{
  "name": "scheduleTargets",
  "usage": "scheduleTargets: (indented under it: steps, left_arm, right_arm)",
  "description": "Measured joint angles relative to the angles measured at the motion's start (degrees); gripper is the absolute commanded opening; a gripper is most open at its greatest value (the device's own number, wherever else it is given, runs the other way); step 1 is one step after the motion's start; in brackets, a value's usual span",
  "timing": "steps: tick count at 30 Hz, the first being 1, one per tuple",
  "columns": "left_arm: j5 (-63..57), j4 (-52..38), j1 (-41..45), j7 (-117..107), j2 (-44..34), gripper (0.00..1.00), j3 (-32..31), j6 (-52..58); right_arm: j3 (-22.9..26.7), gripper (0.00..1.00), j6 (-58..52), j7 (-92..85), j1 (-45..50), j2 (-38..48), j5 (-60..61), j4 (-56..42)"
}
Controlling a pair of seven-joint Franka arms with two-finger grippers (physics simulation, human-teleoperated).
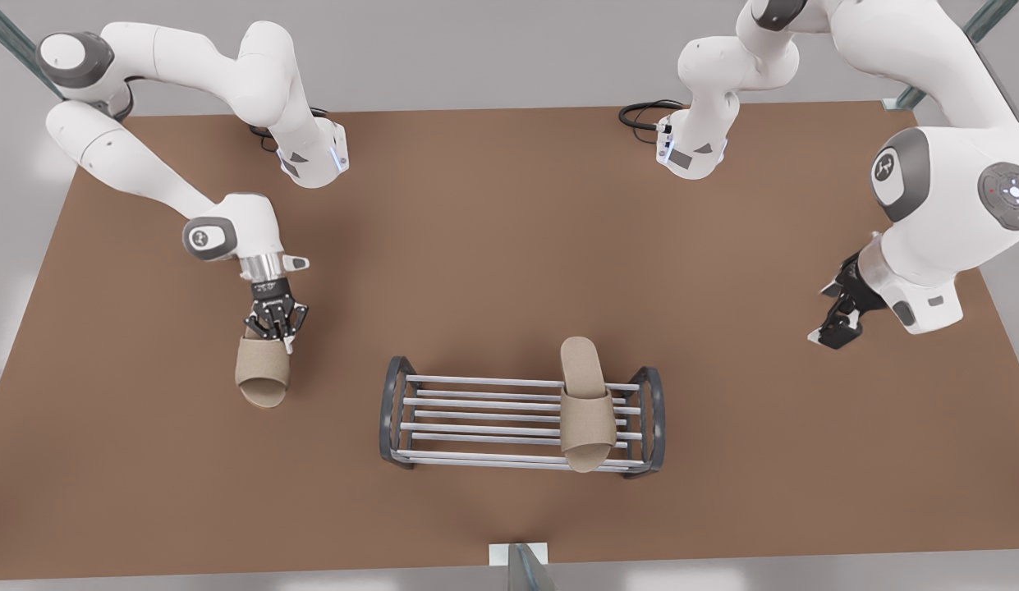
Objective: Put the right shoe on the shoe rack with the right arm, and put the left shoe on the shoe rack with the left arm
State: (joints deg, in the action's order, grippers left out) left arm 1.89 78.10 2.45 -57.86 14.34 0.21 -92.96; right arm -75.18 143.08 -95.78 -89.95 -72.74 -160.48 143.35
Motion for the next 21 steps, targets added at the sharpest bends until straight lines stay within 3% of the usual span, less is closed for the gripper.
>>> scheduleTargets:
  steps: [6, 11, 21]
  left_arm:
    - [-0.5, 0.0, -0.1, 21.9, 0.0, 1.0, 0.0, 2.2]
    - [-0.6, -0.1, -0.1, 35.4, 0.0, 1.0, 0.0, 2.9]
    - [-0.6, -0.1, -0.2, 53.3, -0.3, 1.0, 0.0, 3.4]
  right_arm:
    - [-9.5, 0.21, 3.8, 0.1, -1.2, 1.7, 0.9, 1.3]
    - [-18.3, 0.21, 5.5, 0.2, 3.6, 6.2, 10.7, -1.3]
    - [-21.3, 0.21, -5.4, 0.5, 29.1, 9.9, 34.4, -15.5]
